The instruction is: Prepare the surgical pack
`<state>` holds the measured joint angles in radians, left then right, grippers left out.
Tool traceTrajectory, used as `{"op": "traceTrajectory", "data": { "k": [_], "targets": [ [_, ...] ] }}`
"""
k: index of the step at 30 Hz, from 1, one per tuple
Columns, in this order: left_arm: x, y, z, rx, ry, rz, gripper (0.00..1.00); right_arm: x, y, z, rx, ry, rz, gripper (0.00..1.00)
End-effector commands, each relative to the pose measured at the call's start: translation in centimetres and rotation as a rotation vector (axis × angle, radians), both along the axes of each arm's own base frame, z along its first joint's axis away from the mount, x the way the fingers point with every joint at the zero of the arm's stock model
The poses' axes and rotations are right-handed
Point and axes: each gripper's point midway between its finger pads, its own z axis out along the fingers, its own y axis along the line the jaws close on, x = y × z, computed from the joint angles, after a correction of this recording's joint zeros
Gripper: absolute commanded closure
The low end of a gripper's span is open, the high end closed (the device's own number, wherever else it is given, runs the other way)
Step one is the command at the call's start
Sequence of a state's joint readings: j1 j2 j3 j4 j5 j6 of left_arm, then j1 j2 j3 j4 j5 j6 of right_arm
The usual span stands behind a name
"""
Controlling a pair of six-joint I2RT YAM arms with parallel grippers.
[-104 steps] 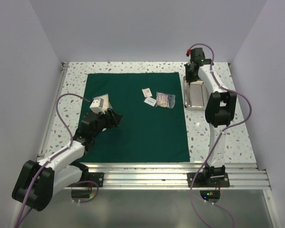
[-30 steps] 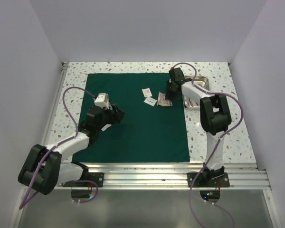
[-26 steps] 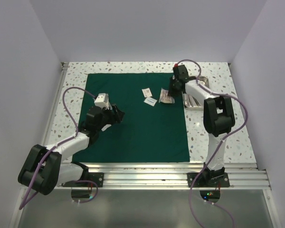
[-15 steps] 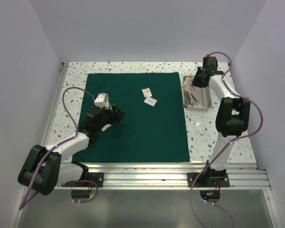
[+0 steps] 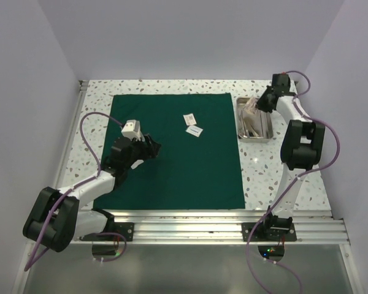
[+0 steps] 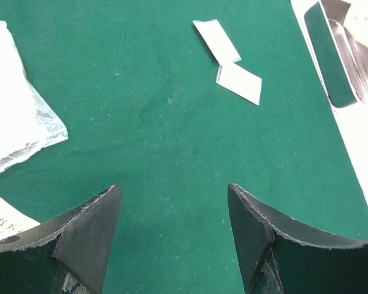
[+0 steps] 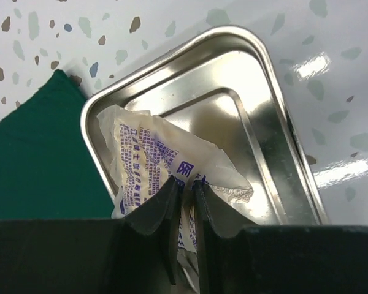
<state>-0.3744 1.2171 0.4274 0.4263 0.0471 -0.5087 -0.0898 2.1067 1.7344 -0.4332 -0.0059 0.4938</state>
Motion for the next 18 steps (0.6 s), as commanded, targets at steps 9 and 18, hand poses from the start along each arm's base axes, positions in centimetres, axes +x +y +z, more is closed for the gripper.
{"op": "traceTrajectory", "data": {
  "k": [9, 18],
  "targets": [
    [0.3, -0.1, 1.3, -0.009, -0.065, 0.001, 0.27, 0.5, 2.0, -1.8, 0.316, -0.123, -0.338, 0.85],
    [0.4, 0.1, 1.2, -0.002, -0.066, 0.007, 0.27, -0.1, 1.9, -0.8, 0.301, -0.237, -0.534, 0.77]
  ]
}}
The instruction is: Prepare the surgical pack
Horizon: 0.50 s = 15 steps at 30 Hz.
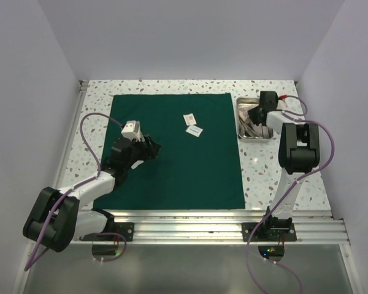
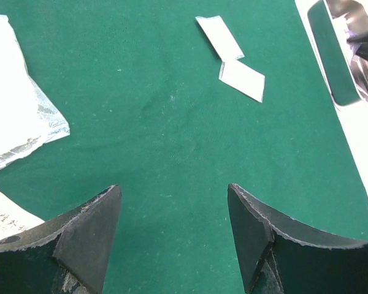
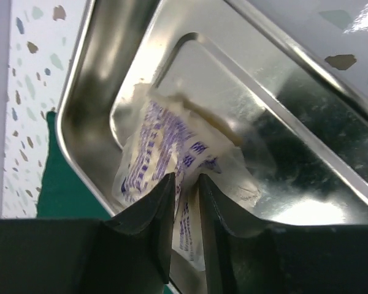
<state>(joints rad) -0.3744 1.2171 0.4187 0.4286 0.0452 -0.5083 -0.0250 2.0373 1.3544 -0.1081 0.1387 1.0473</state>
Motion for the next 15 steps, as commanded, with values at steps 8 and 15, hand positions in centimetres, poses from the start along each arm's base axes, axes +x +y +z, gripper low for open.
{"op": "traceTrajectory", "data": {
  "k": [8, 15],
  "targets": [
    [0.6, 0.1, 1.5, 0.003, -0.073, 0.009, 0.27, 2.0, 0.0, 8.3, -0.147, -0.191, -0.077, 0.44],
    [0.6, 0.1, 1.6, 0.004, -0.075, 0.01, 0.26, 3.0, 6.3, 11.7, -0.322, -0.24, 0.373, 0.42]
  ]
}}
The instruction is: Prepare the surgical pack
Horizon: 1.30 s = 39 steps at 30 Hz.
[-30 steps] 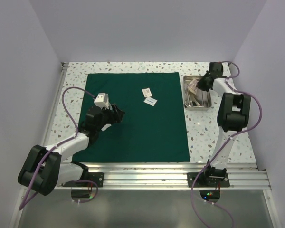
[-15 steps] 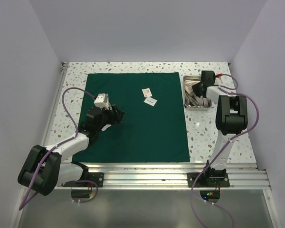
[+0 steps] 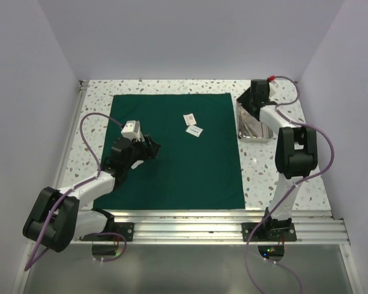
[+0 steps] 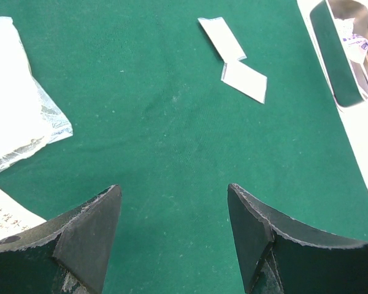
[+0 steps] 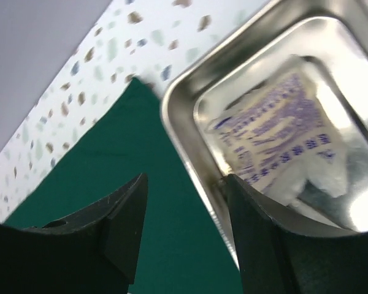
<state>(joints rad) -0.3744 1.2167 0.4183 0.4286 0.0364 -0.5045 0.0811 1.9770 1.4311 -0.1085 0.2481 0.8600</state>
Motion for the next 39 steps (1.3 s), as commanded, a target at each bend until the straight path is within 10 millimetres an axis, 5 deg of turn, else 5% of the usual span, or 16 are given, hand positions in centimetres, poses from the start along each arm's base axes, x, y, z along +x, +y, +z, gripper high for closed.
{"op": "traceTrajectory", "data": {
  "k": [1, 8, 15, 20, 32, 39],
  "targets": [
    [0.6, 0.0, 1.7, -0.003, -0.076, 0.004, 0.26, 0.8, 5.2, 5.7, -0.105, -0.111, 0.315, 0.43],
    [0.6, -0.2, 1.6, -0.008, -0.073, -0.004, 0.26, -2.6, 15.3, 1.8, 0.057, -0.041, 0.607, 0.46],
    [0.6, -0.1, 1.4, 0.0, -0.072, -0.003, 0.25, -4.9, 20.3, -1.5, 0.153, 0.011, 0.664, 0.48],
    [1.5, -1.1, 1.7, -0.01, -0.057, -0.035, 0.25, -6.0, 20.1, -2.9, 0.162, 0.054, 0.635, 0.5],
    [7.8, -8.6, 1.1, -0.145, 0.115, -0.199, 0.3, -8.6, 20.1, -6.1, 0.234, 0.098, 0.635, 0.53],
    [10.9, -13.0, -1.3, -0.178, 0.182, -0.271, 0.48, -8.4, 20.9, -6.4, 0.282, 0.09, 0.633, 0.56]
  ]
}}
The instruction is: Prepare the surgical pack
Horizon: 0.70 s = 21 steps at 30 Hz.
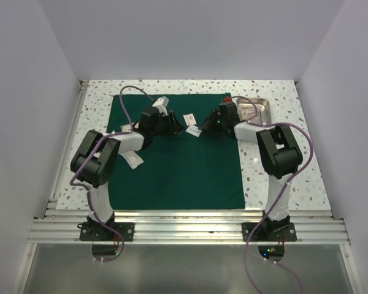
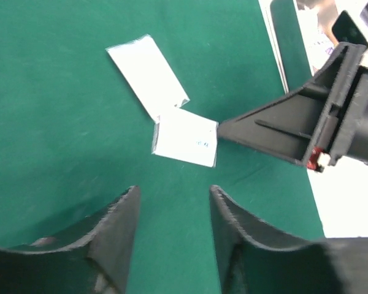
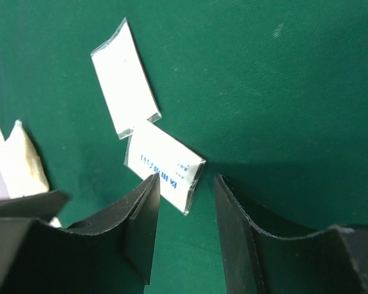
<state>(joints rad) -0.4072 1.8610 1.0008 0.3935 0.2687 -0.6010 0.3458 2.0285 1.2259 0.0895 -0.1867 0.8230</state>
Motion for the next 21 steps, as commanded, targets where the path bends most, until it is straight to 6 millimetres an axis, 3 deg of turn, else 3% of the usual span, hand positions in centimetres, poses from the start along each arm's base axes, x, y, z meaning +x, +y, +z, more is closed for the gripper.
{"op": "traceTrajectory", "data": {
  "k": [1, 3, 9, 17, 21],
  "targets": [
    [0.8, -2.9, 0.6, -0.056, 0.018, -0.066, 0.51, 0.2, 0.8, 0.5, 0.051, -0.011, 0.007, 0.56],
    [1.2, -4.1, 0.0, -0.055, 0.025, -0.082, 0.58, 0.4, 0.9, 0.6, 0.059, -0.014, 0.004, 0.58],
    [1.8, -5.8, -2.4, -0.032, 0.056, -0.105, 0.65, 0.6, 1.3, 0.9, 0.093, -0.024, -0.001, 0.64],
    [1.4, -6.0, -4.9, 0.001, 0.092, -0.116, 0.68, 1.0, 1.8, 1.5, 0.121, -0.03, -0.001, 0.67],
    [1.2, -5.2, -5.0, 0.024, 0.083, -0.085, 0.68, 0.3, 0.2, 1.0, 0.037, -0.012, -0.029, 0.6]
  ]
}}
